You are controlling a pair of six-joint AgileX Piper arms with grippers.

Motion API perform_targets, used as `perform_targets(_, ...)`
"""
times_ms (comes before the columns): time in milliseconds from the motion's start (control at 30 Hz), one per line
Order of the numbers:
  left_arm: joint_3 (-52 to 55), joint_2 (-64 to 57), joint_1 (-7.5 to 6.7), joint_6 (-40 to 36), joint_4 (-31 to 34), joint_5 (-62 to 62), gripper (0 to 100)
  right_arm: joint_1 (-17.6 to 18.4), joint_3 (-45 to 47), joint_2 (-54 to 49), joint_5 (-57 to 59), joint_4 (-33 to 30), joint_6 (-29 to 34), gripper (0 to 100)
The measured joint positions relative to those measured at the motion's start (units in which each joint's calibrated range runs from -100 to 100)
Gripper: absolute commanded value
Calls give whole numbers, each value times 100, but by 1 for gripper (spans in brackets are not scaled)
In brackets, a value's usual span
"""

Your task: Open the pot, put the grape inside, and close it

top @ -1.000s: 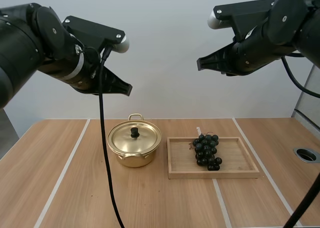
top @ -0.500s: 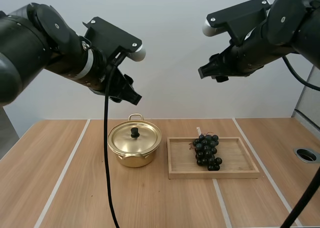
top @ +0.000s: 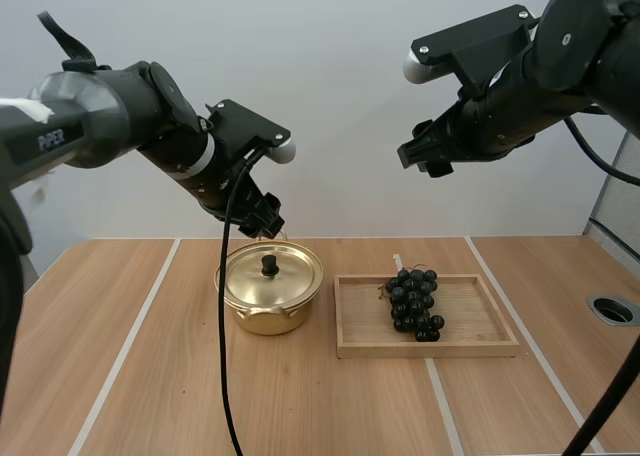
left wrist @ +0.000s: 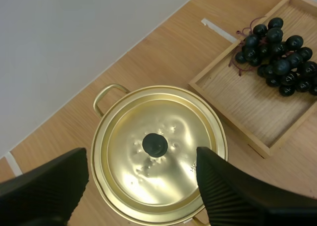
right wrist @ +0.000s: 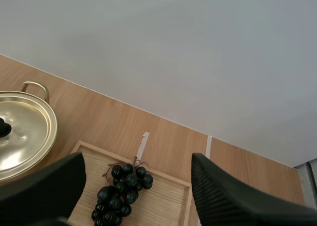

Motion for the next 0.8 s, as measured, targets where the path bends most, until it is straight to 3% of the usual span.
perform_targets(233,0,688,-28,82,-10,-262,100,0,0,243,247,0,0,100)
perform_targets(533,-169,1266,-445,-37,109,-844,100,0,0,434,312,0,10,100)
perform_targets(800,-906,1961,-469,-624,513,-552,100,0,0,434,442,0,10,100)
